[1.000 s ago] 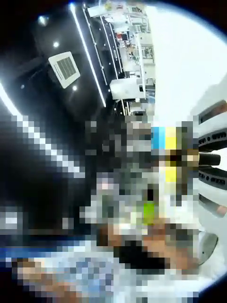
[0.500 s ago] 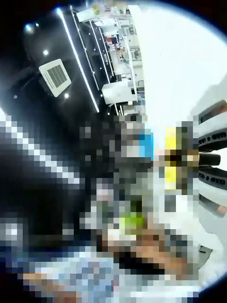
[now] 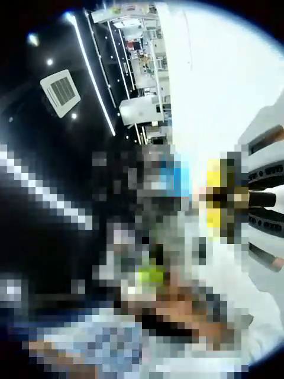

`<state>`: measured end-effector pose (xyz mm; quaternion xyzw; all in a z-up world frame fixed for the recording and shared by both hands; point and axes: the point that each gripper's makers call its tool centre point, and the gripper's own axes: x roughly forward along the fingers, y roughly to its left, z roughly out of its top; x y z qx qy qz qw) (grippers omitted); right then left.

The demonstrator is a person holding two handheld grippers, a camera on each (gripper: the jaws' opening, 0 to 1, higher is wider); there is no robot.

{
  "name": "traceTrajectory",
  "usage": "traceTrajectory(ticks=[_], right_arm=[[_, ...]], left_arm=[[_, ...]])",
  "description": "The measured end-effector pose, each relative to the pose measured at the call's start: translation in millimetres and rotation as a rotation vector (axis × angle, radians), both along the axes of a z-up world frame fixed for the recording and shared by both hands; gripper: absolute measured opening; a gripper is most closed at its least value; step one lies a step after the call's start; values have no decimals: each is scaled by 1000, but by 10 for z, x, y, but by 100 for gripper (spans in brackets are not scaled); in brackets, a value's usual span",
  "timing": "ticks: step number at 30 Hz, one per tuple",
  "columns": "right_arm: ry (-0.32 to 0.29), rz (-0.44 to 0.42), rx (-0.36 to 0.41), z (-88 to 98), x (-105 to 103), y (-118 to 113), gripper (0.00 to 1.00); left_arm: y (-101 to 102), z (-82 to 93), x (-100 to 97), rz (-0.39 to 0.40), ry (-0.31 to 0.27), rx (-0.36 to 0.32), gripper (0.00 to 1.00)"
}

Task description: Unscrew the lipstick cap, remove the lipstick, and put the cap back on the lipstick

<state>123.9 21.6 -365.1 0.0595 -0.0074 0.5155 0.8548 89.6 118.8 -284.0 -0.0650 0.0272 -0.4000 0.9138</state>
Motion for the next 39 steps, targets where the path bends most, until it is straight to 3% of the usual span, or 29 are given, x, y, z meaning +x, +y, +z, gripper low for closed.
traceTrajectory(ticks=[13, 19, 24, 31, 39], right_arm=[[-8, 36, 13, 11, -168, -13, 6], [-26, 69, -28, -34, -347, 44, 7], [-11, 64, -46, -74, -295, 17, 9], [33, 79, -45, -106, -348, 4, 20], [41, 104, -123, -225, -365, -117, 28]], left_arm=[[-48, 28, -52, -18, -11, 4, 32], [-40, 56, -70, -18, -20, 2, 32], [-56, 46, -79, -24, -18, 7, 33], [-72, 52, -104, -30, -23, 10, 33], [-92, -56, -65, -55, -4, 29, 37]])
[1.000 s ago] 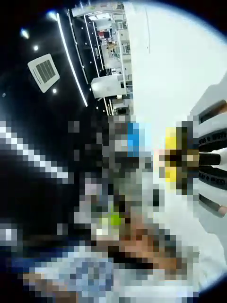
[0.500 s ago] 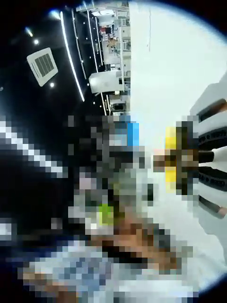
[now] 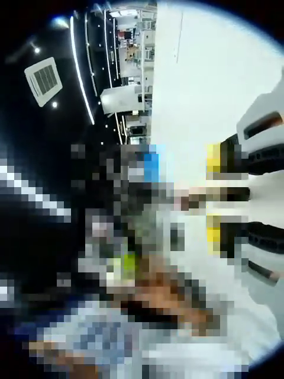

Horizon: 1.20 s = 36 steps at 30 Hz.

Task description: Unscrew the lipstick cap, remove the lipstick, and put the cap back on the lipstick

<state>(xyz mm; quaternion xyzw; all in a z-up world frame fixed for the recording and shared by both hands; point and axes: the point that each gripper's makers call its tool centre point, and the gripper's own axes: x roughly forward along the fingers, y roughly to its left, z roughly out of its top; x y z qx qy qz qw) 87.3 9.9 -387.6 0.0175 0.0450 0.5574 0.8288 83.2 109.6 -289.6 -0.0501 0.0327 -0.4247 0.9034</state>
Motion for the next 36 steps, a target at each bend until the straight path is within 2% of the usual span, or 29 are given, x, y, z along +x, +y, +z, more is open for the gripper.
traceTrajectory(ticks=[3, 6, 11, 17, 20, 24, 30, 32, 36], right_arm=[[3, 10, -8, -14, -19, 21, 31], [-1, 18, -39, -63, -41, 60, 33], [1, 14, -61, -99, -39, 71, 32], [0, 5, -70, -116, -32, 74, 31], [-1, 6, -77, -128, -39, 82, 30], [1, 3, -86, -146, -41, 85, 29], [17, -4, -92, -172, -40, 92, 28], [20, -6, -101, -190, -45, 101, 26], [21, -17, -120, -219, 15, 75, 21]], left_arm=[[31, -167, 57, -5, 0, 90, 47], [72, -327, 172, 3, 16, 114, 52], [185, -632, 360, 71, 60, 204, 54], [331, -863, 548, 167, 75, 298, 51], [348, -927, 610, 189, 92, 290, 48], [306, -1017, 662, 186, 108, 276, 36], [243, -1113, 691, 164, 116, 264, 30], [232, -1119, 691, 160, 110, 265, 26], [194, -1131, 668, 144, 121, 253, 24]])
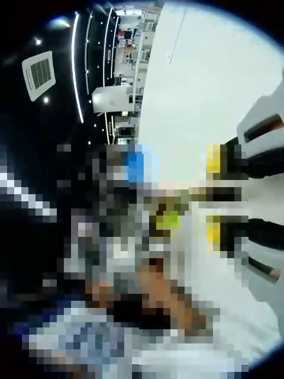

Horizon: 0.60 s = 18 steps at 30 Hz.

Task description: Unscrew the lipstick cap, remove the lipstick, and put the cap back on the lipstick

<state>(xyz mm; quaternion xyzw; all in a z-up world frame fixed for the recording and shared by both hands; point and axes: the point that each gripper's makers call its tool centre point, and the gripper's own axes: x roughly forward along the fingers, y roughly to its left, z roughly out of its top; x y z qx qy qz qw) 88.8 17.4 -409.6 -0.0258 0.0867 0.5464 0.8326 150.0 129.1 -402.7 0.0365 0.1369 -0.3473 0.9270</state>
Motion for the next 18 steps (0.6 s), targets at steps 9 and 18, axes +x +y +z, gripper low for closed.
traceTrajectory(ticks=[9, 18], right_arm=[[17, -12, -7, -23, 54, -13, 19], [33, -15, -11, -37, 98, -23, 11]], left_arm=[[27, -18, 17, 11, 5, -6, 14], [18, 8, -25, -9, 26, -20, 13]])
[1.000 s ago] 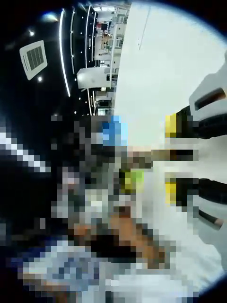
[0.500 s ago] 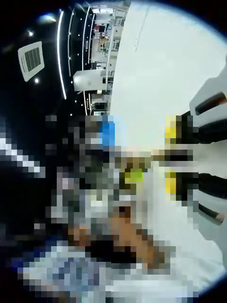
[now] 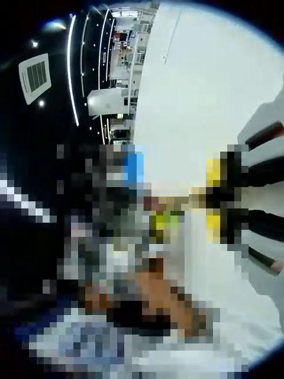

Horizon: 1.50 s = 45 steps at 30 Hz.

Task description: Unscrew the lipstick cap, remove the lipstick, and put the cap back on the lipstick

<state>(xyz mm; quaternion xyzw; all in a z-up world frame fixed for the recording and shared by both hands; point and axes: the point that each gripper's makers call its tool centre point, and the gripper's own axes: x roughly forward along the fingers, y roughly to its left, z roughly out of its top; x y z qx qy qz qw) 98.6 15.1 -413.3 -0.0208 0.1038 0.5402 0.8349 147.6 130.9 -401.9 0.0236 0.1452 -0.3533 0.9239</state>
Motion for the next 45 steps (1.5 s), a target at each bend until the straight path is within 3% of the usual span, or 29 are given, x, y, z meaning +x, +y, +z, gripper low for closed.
traceTrajectory(ticks=[5, 9, 12, 14, 19, 29, 33, 37, 45], right_arm=[[28, 15, 12, 5, 10, -19, 11], [113, 84, 54, 38, -107, 19, 10], [135, 116, 62, 57, -160, 37, 10], [145, 138, 60, 63, -198, 52, 10], [257, 252, 121, 213, -488, 168, 10], [336, 546, 161, 563, -1262, 348, 10], [397, 655, 146, 621, -1558, 373, 10], [423, 702, 118, 626, -1723, 400, 10], [443, 752, 78, 620, -1906, 400, 10]], left_arm=[[10, 138, -72, -17, -5, -49, 13], [-14, 381, -201, -70, 3, -180, 13], [-60, 661, -329, -142, -16, -312, 13], [-79, 769, -398, -178, -32, -343, 13], [-125, 1070, -603, -254, -94, -391, 13], [-440, 1586, -1276, -518, -151, -513, 13], [-573, 1647, -1500, -600, -124, -542, 13], [-681, 1666, -1663, -674, -77, -569, 13], [-828, 1552, -1862, -773, 5, -548, 13]])
